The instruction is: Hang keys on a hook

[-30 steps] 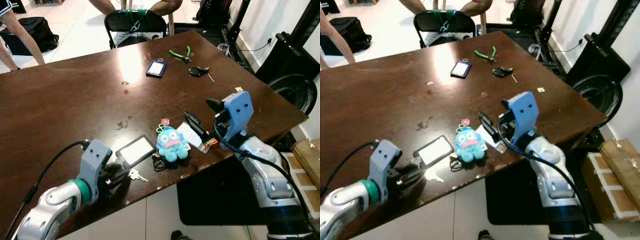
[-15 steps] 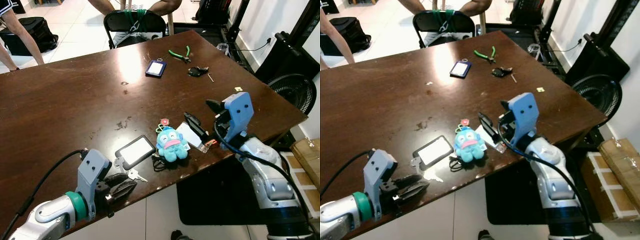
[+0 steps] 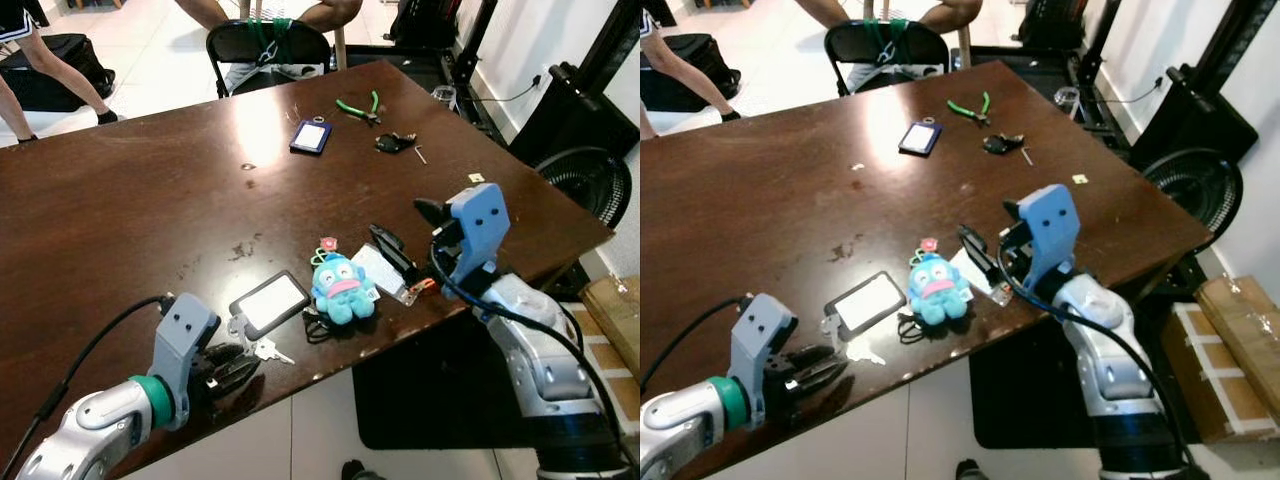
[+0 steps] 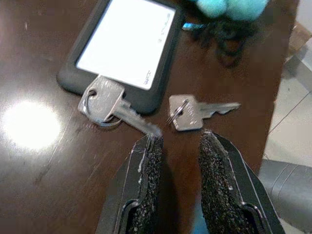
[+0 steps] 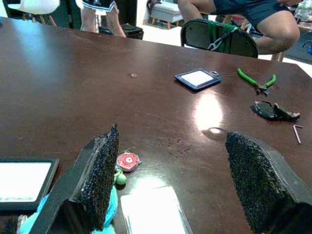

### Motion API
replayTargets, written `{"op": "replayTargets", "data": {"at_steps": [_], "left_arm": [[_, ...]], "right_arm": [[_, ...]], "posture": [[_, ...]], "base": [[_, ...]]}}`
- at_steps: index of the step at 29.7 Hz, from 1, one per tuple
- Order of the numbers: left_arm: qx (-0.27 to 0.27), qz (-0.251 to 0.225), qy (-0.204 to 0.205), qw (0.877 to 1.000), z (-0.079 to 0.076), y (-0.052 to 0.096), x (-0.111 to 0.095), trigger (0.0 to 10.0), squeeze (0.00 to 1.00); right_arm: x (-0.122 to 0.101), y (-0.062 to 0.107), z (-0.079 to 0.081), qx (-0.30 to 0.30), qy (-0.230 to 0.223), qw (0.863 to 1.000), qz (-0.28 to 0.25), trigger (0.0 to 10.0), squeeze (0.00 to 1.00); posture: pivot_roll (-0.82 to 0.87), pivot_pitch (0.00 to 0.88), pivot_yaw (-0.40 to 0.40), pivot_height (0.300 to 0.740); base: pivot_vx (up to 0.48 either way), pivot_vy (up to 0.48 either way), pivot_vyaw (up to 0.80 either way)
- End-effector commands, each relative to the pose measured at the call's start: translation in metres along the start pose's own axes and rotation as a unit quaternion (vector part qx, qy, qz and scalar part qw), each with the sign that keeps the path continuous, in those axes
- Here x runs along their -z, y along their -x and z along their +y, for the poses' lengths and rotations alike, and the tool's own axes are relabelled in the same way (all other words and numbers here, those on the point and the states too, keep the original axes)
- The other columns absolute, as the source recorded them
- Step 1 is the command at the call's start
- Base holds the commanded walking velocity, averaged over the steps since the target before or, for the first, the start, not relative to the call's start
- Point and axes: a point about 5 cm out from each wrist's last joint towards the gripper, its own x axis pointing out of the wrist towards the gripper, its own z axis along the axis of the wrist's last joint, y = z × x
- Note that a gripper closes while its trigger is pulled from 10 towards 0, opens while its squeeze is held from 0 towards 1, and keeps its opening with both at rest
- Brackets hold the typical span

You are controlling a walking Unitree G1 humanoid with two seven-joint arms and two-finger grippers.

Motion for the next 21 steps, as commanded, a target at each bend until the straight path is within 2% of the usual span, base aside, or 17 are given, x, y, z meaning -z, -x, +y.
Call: {"op": "replayTargets", "data": {"at_steps": [1, 9, 10, 13, 14, 18, 21], "left_arm": [[-0.002, 0.006, -0.002, 1.0, 0.001, 0.0, 0.004, 7.7, 0.0], [-0.003, 0.003, -0.004, 1.0, 0.002, -0.005, 0.001, 7.5, 0.0], [-0.001, 0.0, -0.008, 1.0, 0.005, -0.009, -0.001, 6.9, 0.0], [0.0, 0.0, -0.01, 1.0, 0.006, -0.01, -0.002, 6.9, 0.0], [0.0, 0.0, -0.01, 1.0, 0.006, -0.01, -0.002, 6.5, 0.0], [-0.001, -0.003, -0.011, 1.0, 0.006, -0.011, -0.003, 6.8, 0.0], [-0.004, -0.007, -0.01, 1.0, 0.007, -0.014, -0.004, 6.5, 0.0]], "right_arm": [[0.003, 0.004, 0.0, 0.002, -0.003, 1.0, 0.007, 10.0, 0.0], [0.003, 0.005, -0.001, 0.005, -0.002, 1.0, 0.007, 10.0, 0.0], [0.002, 0.007, -0.002, 0.01, -0.001, 1.0, 0.007, 10.0, 0.0], [0.002, 0.008, -0.002, 0.012, 0.0, 1.0, 0.008, 10.0, 0.0], [0.003, 0.009, -0.003, 0.013, 0.0, 1.0, 0.008, 10.0, 0.0], [0.003, 0.01, -0.003, 0.015, 0.0, 1.0, 0.009, 10.0, 0.0], [0.003, 0.01, -0.003, 0.016, 0.0, 1.0, 0.009, 10.0, 0.0]], "posture": [[-0.17, 0.113, 0.093, 0.74], [-0.19, 0.11, 0.104, 0.74], [-0.19, 0.11, 0.109, 0.74], [-0.19, 0.11, 0.11, 0.74], [-0.2, 0.111, 0.113, 0.74], [-0.2, 0.109, 0.117, 0.74], [-0.2, 0.107, 0.117, 0.74]], "base": [[0.0, 0.0, 0.0], [0.0, 0.0, 0.0], [0.0, 0.0, 0.0], [0.0, 0.0, 0.0], [0.0, 0.0, 0.0], [0.0, 0.0, 0.0], [0.0, 0.0, 0.0]]}}
